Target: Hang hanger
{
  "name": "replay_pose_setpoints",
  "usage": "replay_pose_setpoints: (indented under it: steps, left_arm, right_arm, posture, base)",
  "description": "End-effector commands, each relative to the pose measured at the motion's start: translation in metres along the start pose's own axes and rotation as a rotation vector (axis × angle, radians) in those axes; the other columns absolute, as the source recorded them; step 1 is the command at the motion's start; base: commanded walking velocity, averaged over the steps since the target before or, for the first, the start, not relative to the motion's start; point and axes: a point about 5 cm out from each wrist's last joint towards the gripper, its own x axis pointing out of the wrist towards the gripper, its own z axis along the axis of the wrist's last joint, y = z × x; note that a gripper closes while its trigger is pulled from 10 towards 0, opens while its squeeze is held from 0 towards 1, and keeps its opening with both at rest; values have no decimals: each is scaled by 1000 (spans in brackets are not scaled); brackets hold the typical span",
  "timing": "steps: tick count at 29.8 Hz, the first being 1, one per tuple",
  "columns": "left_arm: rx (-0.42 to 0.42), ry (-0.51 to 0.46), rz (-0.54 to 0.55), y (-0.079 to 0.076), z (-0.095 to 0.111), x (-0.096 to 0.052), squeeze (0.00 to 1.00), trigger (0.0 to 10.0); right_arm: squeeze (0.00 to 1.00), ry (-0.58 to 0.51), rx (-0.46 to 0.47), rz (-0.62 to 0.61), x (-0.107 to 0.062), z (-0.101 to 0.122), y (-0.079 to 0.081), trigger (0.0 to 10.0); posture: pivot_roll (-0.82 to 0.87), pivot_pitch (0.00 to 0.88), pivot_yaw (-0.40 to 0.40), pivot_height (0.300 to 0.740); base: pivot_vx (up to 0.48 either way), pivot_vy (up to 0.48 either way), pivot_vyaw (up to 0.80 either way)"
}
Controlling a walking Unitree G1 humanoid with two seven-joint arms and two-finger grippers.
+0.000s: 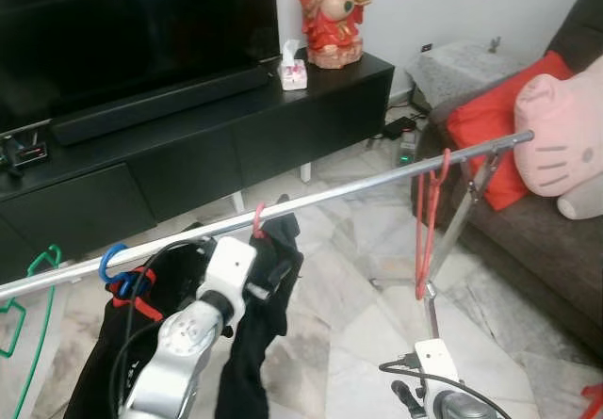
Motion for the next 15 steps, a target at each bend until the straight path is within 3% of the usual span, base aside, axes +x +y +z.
replay_pose_setpoints:
  steps: [1,8,15]
  left_arm:
    - [3,20,18,5,-3,1,0,10000]
    - [69,92,58,14,-12,15,0,10000]
    - [96,115,88,23,-17,19,0,10000]
  right_arm:
    - [0,-1,1,-1,0,1,0,10000]
    - [0,-2,4,0,0,2,0,10000]
    - [0,-1,3,-1,0,2,0,10000]
  posture:
    - [-100,0,38,740]
    - [-115,0,41,740]
    - [-116,0,37,740]
  base:
    - [0,0,0]
    - [0,0,0]
    - [0,0,0]
